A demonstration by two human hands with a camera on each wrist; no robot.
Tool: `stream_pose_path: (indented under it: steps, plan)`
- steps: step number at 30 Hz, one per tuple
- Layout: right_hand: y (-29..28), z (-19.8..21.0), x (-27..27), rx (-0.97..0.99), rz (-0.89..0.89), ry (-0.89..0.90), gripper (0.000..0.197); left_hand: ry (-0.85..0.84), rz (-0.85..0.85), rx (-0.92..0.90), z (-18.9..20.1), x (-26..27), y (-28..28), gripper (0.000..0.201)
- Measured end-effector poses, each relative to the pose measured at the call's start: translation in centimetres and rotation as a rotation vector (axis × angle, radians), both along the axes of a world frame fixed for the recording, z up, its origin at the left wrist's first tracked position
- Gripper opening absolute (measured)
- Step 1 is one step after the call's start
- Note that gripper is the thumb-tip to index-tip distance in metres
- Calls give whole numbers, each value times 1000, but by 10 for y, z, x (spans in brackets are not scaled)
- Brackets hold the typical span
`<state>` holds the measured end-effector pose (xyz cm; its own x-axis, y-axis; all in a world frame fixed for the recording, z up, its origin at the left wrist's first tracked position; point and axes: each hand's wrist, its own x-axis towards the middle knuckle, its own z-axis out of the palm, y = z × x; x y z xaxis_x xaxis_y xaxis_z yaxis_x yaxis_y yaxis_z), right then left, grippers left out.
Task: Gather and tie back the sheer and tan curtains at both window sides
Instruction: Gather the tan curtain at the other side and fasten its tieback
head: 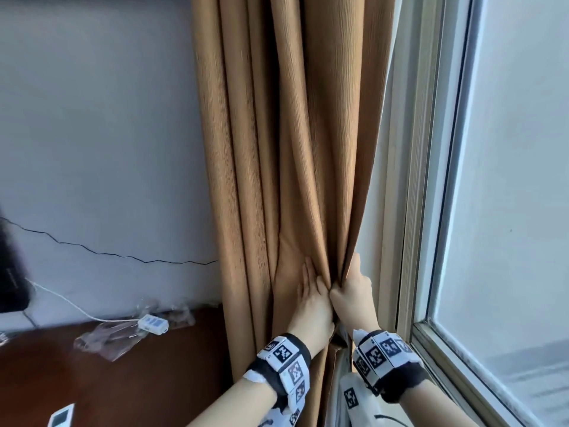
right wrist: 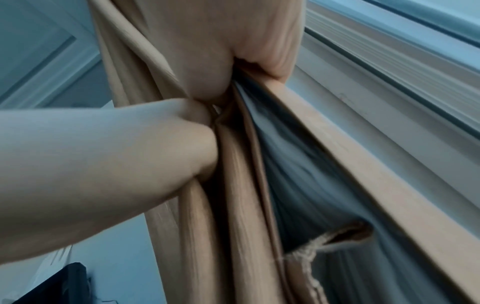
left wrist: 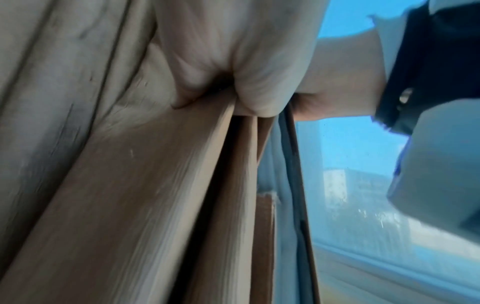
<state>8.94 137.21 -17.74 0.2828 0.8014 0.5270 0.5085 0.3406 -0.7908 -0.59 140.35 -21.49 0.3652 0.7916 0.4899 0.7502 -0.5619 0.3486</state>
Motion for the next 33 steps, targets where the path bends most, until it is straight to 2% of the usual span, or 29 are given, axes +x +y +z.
stream_pose_path:
  steps: [3,6,10,13,15,17,19,20,22,23,24,26,29,32,33]
  plan:
    - [-1,0,0,-37,-4,-57,48,7,-37,12,-1,-8,0,77]
    - [-3,2,-4,-60,28,-74,53,58,3,60,1,-14,-1,78]
    - [-12,9,-13,-125,127,-22,54,291,99,-38,3,-11,2,87]
    - [-12,9,-11,-147,140,-47,72,405,11,-113,10,-11,-1,82]
    - [-6,7,-7,-112,62,-61,70,449,-81,-147,12,-15,-5,85]
    - [-3,6,-2,-73,0,-59,58,334,-164,-197,21,-25,-5,80]
    - [-1,7,5,-68,5,-77,60,31,-214,-153,37,-40,0,34]
    - [-1,7,8,-70,14,-94,62,-139,-155,-90,43,-48,7,20]
    - [-3,8,9,-66,31,-110,61,-422,82,-11,51,-65,25,22]
    - [-4,7,9,-67,34,-114,60,-507,183,-18,53,-73,34,17]
    - [-5,6,9,-64,31,-119,59,-530,252,-42,53,-78,43,12]
    - [-6,4,10,-64,15,-116,58,-535,300,-100,50,-83,56,25]
    - [-8,3,11,-61,-19,-117,55,-569,330,-82,45,-83,65,39]
    - [-8,2,12,-53,-63,-136,46,-385,309,-145,41,-73,63,20]
    - [-7,3,12,-54,-81,-141,44,-380,315,-149,41,-70,62,18]
